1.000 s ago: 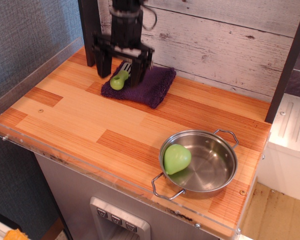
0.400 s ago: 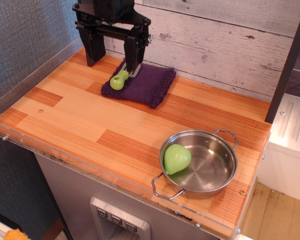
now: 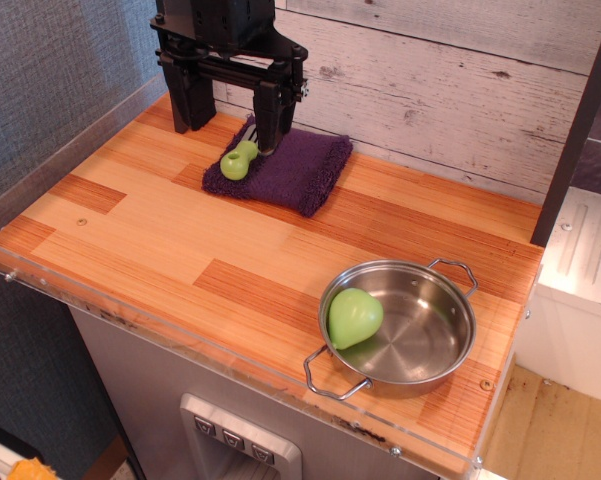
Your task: Place the green spatula on top of the purple towel
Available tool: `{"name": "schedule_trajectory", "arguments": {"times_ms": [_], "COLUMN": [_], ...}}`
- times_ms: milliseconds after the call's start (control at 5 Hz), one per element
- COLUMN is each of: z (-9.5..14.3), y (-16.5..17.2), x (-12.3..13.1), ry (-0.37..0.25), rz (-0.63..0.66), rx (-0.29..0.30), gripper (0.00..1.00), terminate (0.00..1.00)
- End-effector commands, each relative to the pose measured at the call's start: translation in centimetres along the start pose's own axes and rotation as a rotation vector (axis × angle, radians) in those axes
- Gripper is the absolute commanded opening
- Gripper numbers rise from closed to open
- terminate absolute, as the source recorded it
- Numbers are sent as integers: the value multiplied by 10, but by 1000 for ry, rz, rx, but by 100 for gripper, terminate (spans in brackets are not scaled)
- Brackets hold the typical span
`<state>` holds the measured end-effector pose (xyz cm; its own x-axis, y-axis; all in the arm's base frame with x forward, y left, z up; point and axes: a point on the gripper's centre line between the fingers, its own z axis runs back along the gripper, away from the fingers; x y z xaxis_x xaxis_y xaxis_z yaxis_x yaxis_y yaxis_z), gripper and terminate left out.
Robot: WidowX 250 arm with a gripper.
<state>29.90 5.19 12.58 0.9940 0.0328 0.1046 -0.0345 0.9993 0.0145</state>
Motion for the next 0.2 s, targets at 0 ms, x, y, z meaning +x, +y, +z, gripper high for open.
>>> {"name": "schedule_trajectory", "arguments": {"times_ms": [0], "z": [15], "y": [2], "x": [-1], "ry": [-48], "rz": [-4], "rx": [10], "gripper": [100], "terminate": [100]}}
